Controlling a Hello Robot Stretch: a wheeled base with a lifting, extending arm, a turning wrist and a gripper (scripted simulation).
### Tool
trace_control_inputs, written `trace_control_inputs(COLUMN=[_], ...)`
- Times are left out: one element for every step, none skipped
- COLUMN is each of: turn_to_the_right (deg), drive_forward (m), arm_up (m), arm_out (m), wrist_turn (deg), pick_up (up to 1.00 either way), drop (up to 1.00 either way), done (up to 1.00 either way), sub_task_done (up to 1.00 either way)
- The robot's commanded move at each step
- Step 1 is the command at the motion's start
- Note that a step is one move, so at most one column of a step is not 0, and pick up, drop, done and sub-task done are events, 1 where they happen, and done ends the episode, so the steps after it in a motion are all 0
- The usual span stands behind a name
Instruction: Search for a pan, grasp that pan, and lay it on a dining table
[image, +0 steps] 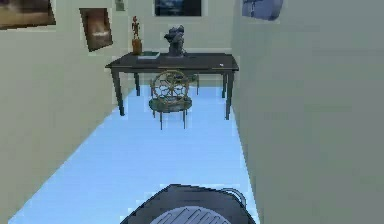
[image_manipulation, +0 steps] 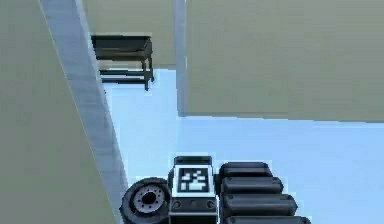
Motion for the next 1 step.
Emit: trace_control_inputs(turn_to_the_right=[0.0], drive_forward=[1.0], arm_up=[0.0], arm_out=[0.0], wrist_turn=[0.0], pick_up=[0.0], drop=[0.0], done=[0.0], sub_task_done=[0.0])
